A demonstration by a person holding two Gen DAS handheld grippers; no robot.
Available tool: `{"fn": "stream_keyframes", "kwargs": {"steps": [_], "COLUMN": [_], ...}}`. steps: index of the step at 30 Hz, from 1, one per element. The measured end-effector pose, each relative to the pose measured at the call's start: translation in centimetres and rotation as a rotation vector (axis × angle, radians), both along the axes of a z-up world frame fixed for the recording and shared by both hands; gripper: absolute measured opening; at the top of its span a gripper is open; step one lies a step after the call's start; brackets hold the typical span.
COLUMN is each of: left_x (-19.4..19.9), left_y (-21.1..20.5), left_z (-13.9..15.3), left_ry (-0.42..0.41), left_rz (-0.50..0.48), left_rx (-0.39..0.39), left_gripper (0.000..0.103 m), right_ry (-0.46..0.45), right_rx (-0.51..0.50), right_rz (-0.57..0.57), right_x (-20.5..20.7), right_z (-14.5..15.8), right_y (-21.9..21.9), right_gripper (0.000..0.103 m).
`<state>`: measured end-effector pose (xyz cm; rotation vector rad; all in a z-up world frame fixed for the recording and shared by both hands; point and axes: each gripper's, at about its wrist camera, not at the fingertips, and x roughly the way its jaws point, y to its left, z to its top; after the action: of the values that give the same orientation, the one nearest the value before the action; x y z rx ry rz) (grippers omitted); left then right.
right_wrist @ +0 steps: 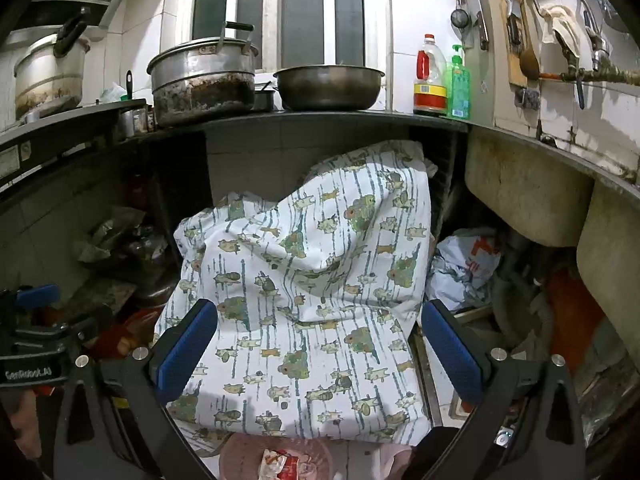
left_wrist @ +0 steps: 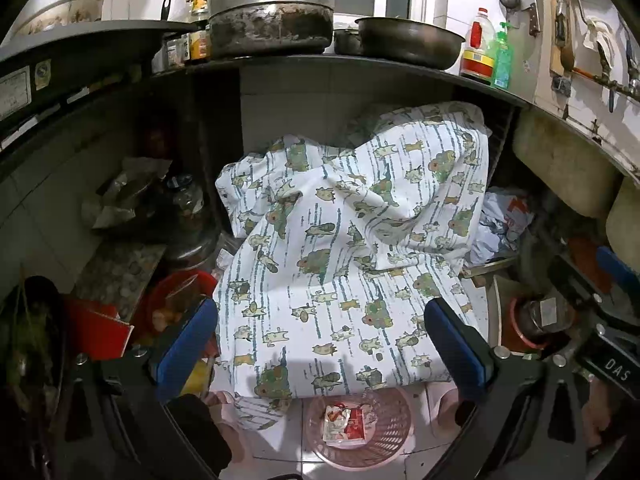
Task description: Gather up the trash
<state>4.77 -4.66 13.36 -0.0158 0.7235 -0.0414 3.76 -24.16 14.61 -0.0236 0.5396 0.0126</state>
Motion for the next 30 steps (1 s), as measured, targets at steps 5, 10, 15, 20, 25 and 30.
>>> {"fn": "stream_keyframes", "kwargs": {"steps": [5,10,15,20,25,30], "left_x": [-0.12,-0.31,-0.26,-0.21,-0.27,-0.36], "left_y": [-0.08,-0.43,-0.49,-0.38,-0.44,0.00], "left_z": [-0.02,0.14,0.13,0.14,0.16,0.11], "left_ry": [0.013,0.001,-0.001,-0.001,-0.003,-0.010], "left_rz": [-0.022,-0.018,-0.017,-0.013,-0.013,-0.006], "left_rx": [-0.025,-0.001,-0.002,0.005,0.009,0.019], "left_gripper": [0.103,0.103,0.103,0.102,0.103,0.103], "right_ry": [-0.003,0.012,0.010,0.013,0.016,0.013], "right_rx": [-0.013,-0.010,-0.007,-0.003,-0.004,-0.008], "right_rz": [0.019,0.011,0.005,-0.003,-0.014,-0.013], "right_x": [0.03,0.38,0.44,0.57,0.54,0.56], "right_z": [-0.05,-0.41,-0.43,-0.52,-0.64,-0.59], "right_y": [0.26,0.13,-0.11,-0.30,-0.36,-0.37], "right_gripper": [0.103,0.103,0.103,0.103,0.103,0.103]}}
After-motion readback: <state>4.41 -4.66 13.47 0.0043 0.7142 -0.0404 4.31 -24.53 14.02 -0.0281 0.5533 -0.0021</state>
